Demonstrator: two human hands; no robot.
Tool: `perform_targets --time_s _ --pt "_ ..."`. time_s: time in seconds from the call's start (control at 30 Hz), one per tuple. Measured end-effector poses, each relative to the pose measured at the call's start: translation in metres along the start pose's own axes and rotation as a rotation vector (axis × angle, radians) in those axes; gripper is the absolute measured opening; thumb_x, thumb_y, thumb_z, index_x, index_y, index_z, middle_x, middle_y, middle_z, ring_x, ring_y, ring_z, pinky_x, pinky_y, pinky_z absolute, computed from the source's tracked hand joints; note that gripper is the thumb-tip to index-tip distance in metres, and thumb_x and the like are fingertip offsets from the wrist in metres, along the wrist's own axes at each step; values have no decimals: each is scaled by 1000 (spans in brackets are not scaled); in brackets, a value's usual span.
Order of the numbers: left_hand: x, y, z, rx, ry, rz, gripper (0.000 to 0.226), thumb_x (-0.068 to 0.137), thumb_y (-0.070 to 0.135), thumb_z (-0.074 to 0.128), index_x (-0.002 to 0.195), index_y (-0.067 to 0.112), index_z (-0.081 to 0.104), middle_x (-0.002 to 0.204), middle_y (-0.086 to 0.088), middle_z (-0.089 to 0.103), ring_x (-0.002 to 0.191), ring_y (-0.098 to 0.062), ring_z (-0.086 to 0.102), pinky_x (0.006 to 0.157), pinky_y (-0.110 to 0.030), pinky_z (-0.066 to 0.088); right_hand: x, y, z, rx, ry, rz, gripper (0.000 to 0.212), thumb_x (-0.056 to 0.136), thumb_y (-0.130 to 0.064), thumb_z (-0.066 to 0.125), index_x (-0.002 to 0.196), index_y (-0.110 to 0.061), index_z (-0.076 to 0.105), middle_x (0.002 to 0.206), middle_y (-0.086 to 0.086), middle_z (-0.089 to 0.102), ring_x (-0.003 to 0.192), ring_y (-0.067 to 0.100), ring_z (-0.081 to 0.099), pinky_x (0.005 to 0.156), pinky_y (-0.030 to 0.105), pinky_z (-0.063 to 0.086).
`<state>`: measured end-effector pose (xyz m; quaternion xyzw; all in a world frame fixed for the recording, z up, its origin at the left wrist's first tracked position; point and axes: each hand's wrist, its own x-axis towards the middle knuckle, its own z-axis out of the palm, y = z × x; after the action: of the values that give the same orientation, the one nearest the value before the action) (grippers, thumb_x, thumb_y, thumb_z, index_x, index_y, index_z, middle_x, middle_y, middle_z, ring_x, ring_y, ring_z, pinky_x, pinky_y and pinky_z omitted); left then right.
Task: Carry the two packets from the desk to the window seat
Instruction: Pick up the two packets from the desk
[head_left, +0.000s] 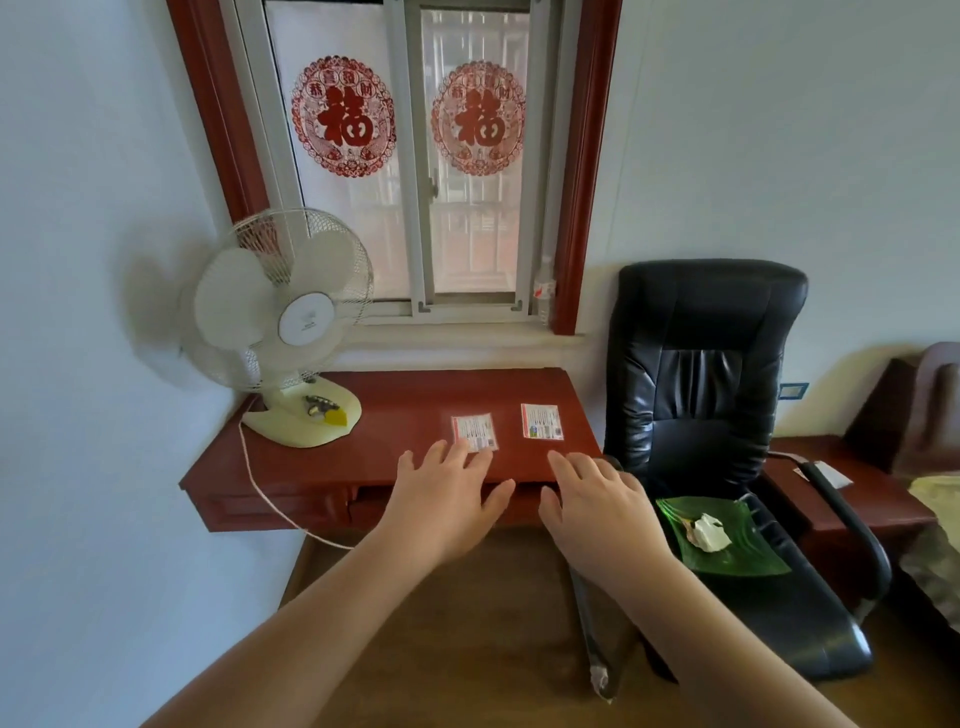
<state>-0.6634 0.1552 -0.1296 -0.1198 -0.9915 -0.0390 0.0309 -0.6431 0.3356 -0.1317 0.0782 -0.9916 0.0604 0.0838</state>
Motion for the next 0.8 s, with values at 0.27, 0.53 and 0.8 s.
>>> perform_targets --time_s 0.27,0.53,0.8 --pt "111 18 35 34 -57 -31 69 97 65 20 154 28 27 163 -5 33 151 -27 26 119 -59 20 94 63 37 -15 -61 -39 54 103 -44 34 152 -20 37 149 2 53 138 22 49 112 41 40" --pt "194 -9 66 8 -102 -31 68 96 63 28 153 26 30 162 -7 34 149 -29 29 118 -60 25 181 81 83 -26 -103 -56 54 105 -39 33 155 -20 30 156 5 46 143 24 44 114 41 38" --pt "287 -77 104 -35 -76 -4 60 100 54 32 150 22 36 159 -8 39 145 -28 34 114 -56 31 287 69 131 -28 -158 -8 53 104 -35 35 155 -21 32 152 4 49 138 24 47 111 40 40"
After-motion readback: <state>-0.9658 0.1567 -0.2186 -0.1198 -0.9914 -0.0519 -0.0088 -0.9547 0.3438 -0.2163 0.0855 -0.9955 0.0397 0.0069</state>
